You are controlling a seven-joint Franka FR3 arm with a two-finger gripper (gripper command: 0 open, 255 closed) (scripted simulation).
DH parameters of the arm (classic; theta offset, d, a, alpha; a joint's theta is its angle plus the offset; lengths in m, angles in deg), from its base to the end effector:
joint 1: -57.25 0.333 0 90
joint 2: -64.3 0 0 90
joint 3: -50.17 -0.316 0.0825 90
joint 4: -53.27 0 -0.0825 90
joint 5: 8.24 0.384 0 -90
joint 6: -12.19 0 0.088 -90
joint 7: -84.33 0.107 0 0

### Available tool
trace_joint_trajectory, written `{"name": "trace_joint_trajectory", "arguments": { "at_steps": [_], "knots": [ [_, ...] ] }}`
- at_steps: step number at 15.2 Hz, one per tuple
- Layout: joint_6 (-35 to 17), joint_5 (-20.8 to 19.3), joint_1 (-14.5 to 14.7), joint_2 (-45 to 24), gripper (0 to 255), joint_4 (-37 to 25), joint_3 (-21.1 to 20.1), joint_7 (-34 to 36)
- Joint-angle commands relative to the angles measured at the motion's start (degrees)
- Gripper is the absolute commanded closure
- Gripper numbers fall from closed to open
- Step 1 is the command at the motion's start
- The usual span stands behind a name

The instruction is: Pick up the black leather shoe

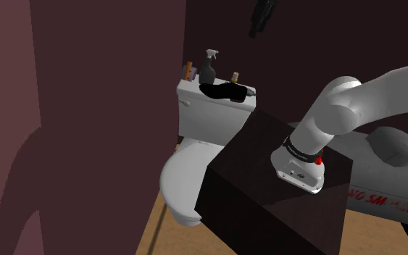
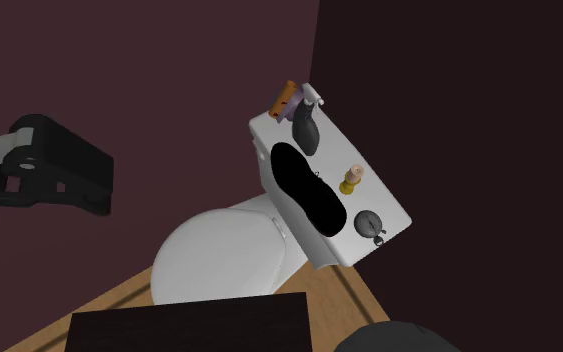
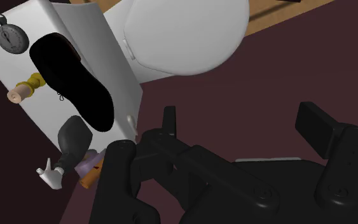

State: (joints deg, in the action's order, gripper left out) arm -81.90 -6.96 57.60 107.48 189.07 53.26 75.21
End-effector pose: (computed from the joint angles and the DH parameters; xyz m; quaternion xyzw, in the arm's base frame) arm 0.3218 -0.0176 0.5797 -0.9976 -0.0620 -0.0152 0.0283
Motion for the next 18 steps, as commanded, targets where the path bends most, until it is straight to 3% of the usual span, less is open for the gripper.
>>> {"name": "trace_joint_trajectory", "arguments": {
  "at_steps": [1, 9, 18],
  "knots": [
    [0.00, 0.00, 0.00, 0.00, 0, 0.00, 0.00, 0.00],
    [-11.30, -4.03, -1.26, -6.14, 0, 6.70, 8.29, -11.74],
    [-25.00, -5.51, -1.56, -20.48, 0, 7.89, 17.80, -25.77]
  ]
}}
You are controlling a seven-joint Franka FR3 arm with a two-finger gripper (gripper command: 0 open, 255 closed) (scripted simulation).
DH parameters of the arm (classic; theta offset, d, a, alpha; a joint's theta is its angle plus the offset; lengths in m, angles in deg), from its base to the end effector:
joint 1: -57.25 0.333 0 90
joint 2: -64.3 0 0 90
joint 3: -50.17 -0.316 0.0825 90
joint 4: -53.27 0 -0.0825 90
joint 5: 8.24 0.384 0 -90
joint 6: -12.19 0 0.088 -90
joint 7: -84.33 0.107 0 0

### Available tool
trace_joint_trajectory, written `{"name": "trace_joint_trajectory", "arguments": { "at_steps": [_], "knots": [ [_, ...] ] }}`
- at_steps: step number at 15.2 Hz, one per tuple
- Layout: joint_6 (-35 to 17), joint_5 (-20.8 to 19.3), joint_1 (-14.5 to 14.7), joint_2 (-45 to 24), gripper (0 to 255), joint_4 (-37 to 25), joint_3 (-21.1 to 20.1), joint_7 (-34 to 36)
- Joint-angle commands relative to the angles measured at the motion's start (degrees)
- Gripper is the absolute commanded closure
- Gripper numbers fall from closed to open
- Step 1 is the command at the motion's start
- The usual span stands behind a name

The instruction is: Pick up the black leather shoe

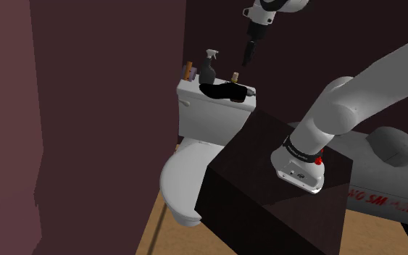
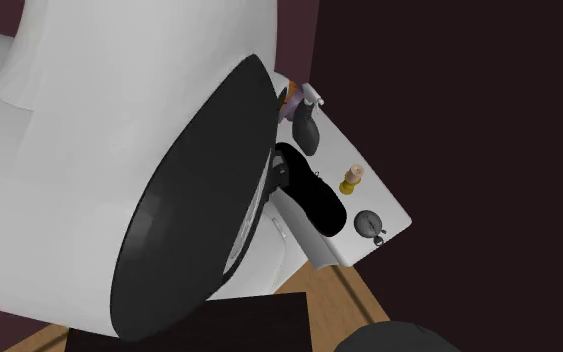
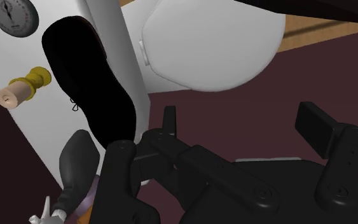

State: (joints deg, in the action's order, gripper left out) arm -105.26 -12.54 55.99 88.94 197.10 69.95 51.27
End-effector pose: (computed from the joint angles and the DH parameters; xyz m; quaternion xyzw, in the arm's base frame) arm 0.3772 -0.1500 0.4193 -0.9893 -0.1390 0.0058 0.0451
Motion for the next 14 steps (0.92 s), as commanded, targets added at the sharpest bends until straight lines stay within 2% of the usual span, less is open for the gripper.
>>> {"name": "trace_joint_trajectory", "arguments": {
  "at_steps": [1, 7, 11, 14],
  "knots": [
    [-3.12, 0.34, 0.17, -3.97, 0, -0.44, 2.15, -3.54],
    [-11.11, 4.97, 1.12, -17.75, 0, -4.06, 7.61, -15.20],
    [-14.95, 11.10, 0.75, -28.12, 0, -8.21, 9.32, -24.30],
    [-16.79, 16.23, -0.89, -36.04, 0, -12.24, 8.89, -31.03]
  ]
}}
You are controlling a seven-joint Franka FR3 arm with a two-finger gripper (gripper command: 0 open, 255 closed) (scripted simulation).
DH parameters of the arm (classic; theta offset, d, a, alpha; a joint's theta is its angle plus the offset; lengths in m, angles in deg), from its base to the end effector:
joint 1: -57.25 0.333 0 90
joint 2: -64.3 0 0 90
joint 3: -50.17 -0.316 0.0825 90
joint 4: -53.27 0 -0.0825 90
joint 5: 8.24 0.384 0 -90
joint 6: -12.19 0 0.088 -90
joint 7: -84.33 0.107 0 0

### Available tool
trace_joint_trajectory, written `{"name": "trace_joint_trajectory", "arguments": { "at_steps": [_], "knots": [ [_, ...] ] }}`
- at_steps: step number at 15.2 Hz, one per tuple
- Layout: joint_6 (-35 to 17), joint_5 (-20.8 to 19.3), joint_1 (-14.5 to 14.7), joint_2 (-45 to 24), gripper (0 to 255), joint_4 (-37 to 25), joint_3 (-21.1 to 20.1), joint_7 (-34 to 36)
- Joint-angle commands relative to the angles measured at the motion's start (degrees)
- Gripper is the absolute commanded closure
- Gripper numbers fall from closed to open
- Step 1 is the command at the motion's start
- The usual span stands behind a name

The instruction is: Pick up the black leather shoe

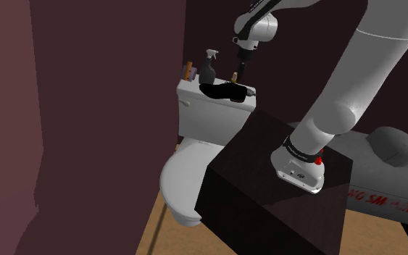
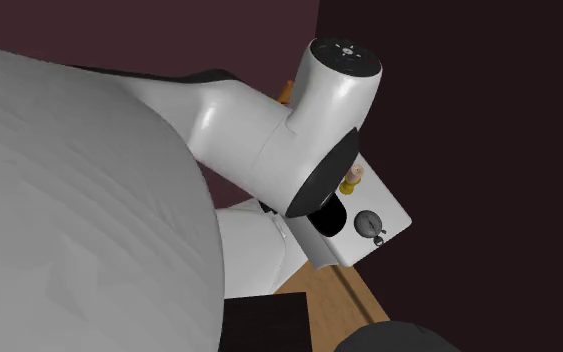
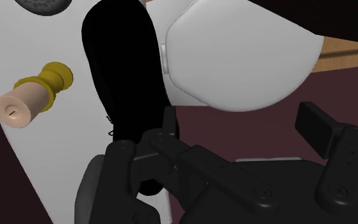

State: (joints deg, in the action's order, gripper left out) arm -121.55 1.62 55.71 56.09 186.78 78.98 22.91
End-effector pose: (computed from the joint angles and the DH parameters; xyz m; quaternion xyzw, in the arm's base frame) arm 0.4346 -0.2533 0.2744 -0.9765 -0.2061 0.0235 0.0586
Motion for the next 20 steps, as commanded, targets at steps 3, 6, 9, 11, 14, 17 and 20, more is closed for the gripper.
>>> {"name": "trace_joint_trajectory", "arguments": {
  "at_steps": [3, 6, 9, 11, 14, 17, 20],
  "knots": [
    [-1.57, 6.45, -3.28, -10.83, 0, -6.65, -1.74, -8.46],
    [-2.03, 8.94, -5.84, -16.49, 0, -10.78, -3.49, -12.08],
    [-3.65, 10.25, -6.50, -18.49, 0, -10.98, -4.40, -12.99],
    [-4.69, 11.12, -6.95, -19.84, 0, -11.18, -5.01, -13.59],
    [-6.00, 12.23, -7.53, -21.61, 0, -11.51, -5.82, -14.36],
    [-6.19, 12.31, -7.62, -21.66, 255, -11.35, -5.86, -14.52],
    [-6.08, 12.26, -7.62, -21.62, 255, -11.43, -5.82, -14.49]
  ]
}}
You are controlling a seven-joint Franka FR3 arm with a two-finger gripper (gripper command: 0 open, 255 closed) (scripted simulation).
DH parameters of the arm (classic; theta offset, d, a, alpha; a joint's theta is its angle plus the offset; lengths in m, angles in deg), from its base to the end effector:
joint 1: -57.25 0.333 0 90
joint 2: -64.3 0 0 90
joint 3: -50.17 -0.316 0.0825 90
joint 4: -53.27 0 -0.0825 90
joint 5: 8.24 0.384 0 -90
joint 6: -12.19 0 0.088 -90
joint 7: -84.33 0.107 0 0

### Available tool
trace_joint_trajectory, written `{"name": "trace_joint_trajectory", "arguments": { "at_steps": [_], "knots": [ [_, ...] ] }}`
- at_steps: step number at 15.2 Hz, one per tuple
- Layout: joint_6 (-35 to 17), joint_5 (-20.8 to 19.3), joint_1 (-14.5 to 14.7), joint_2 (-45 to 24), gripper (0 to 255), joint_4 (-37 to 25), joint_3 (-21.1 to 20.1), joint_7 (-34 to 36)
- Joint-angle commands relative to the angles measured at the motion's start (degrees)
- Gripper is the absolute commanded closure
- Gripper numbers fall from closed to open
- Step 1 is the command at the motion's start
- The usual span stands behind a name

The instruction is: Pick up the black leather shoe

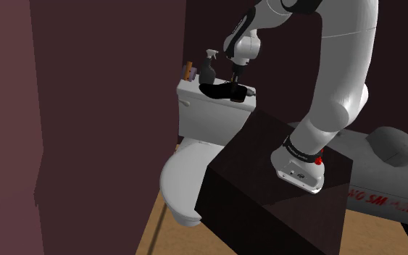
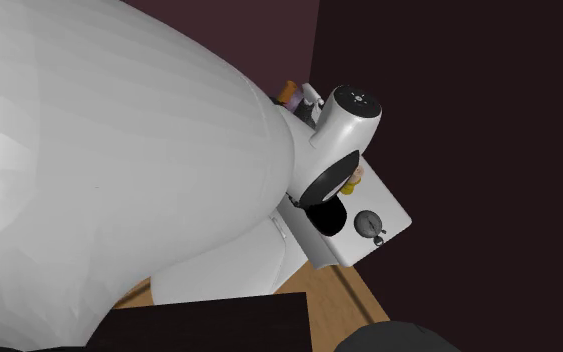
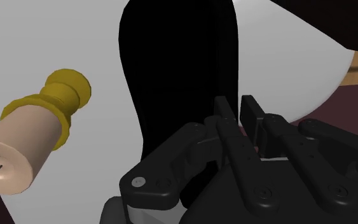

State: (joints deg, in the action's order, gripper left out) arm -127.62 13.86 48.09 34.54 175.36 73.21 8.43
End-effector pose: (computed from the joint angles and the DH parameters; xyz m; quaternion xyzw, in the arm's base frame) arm 0.4654 -0.2996 0.1661 -0.9688 -0.2372 0.0310 0.0645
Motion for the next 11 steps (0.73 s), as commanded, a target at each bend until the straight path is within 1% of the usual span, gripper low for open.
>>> {"name": "trace_joint_trajectory", "arguments": {
  "at_steps": [1, 5, 11],
  "knots": [
    [-0.03, 0.01, 0.01, -0.04, 255, 0.03, -0.03, -0.01],
    [0.07, -0.01, 0.09, -0.05, 255, -0.09, -0.04, 0.13],
    [3.18, -2.60, 1.47, 4.01, 255, 0.55, 1.84, 1.91]
  ]
}}
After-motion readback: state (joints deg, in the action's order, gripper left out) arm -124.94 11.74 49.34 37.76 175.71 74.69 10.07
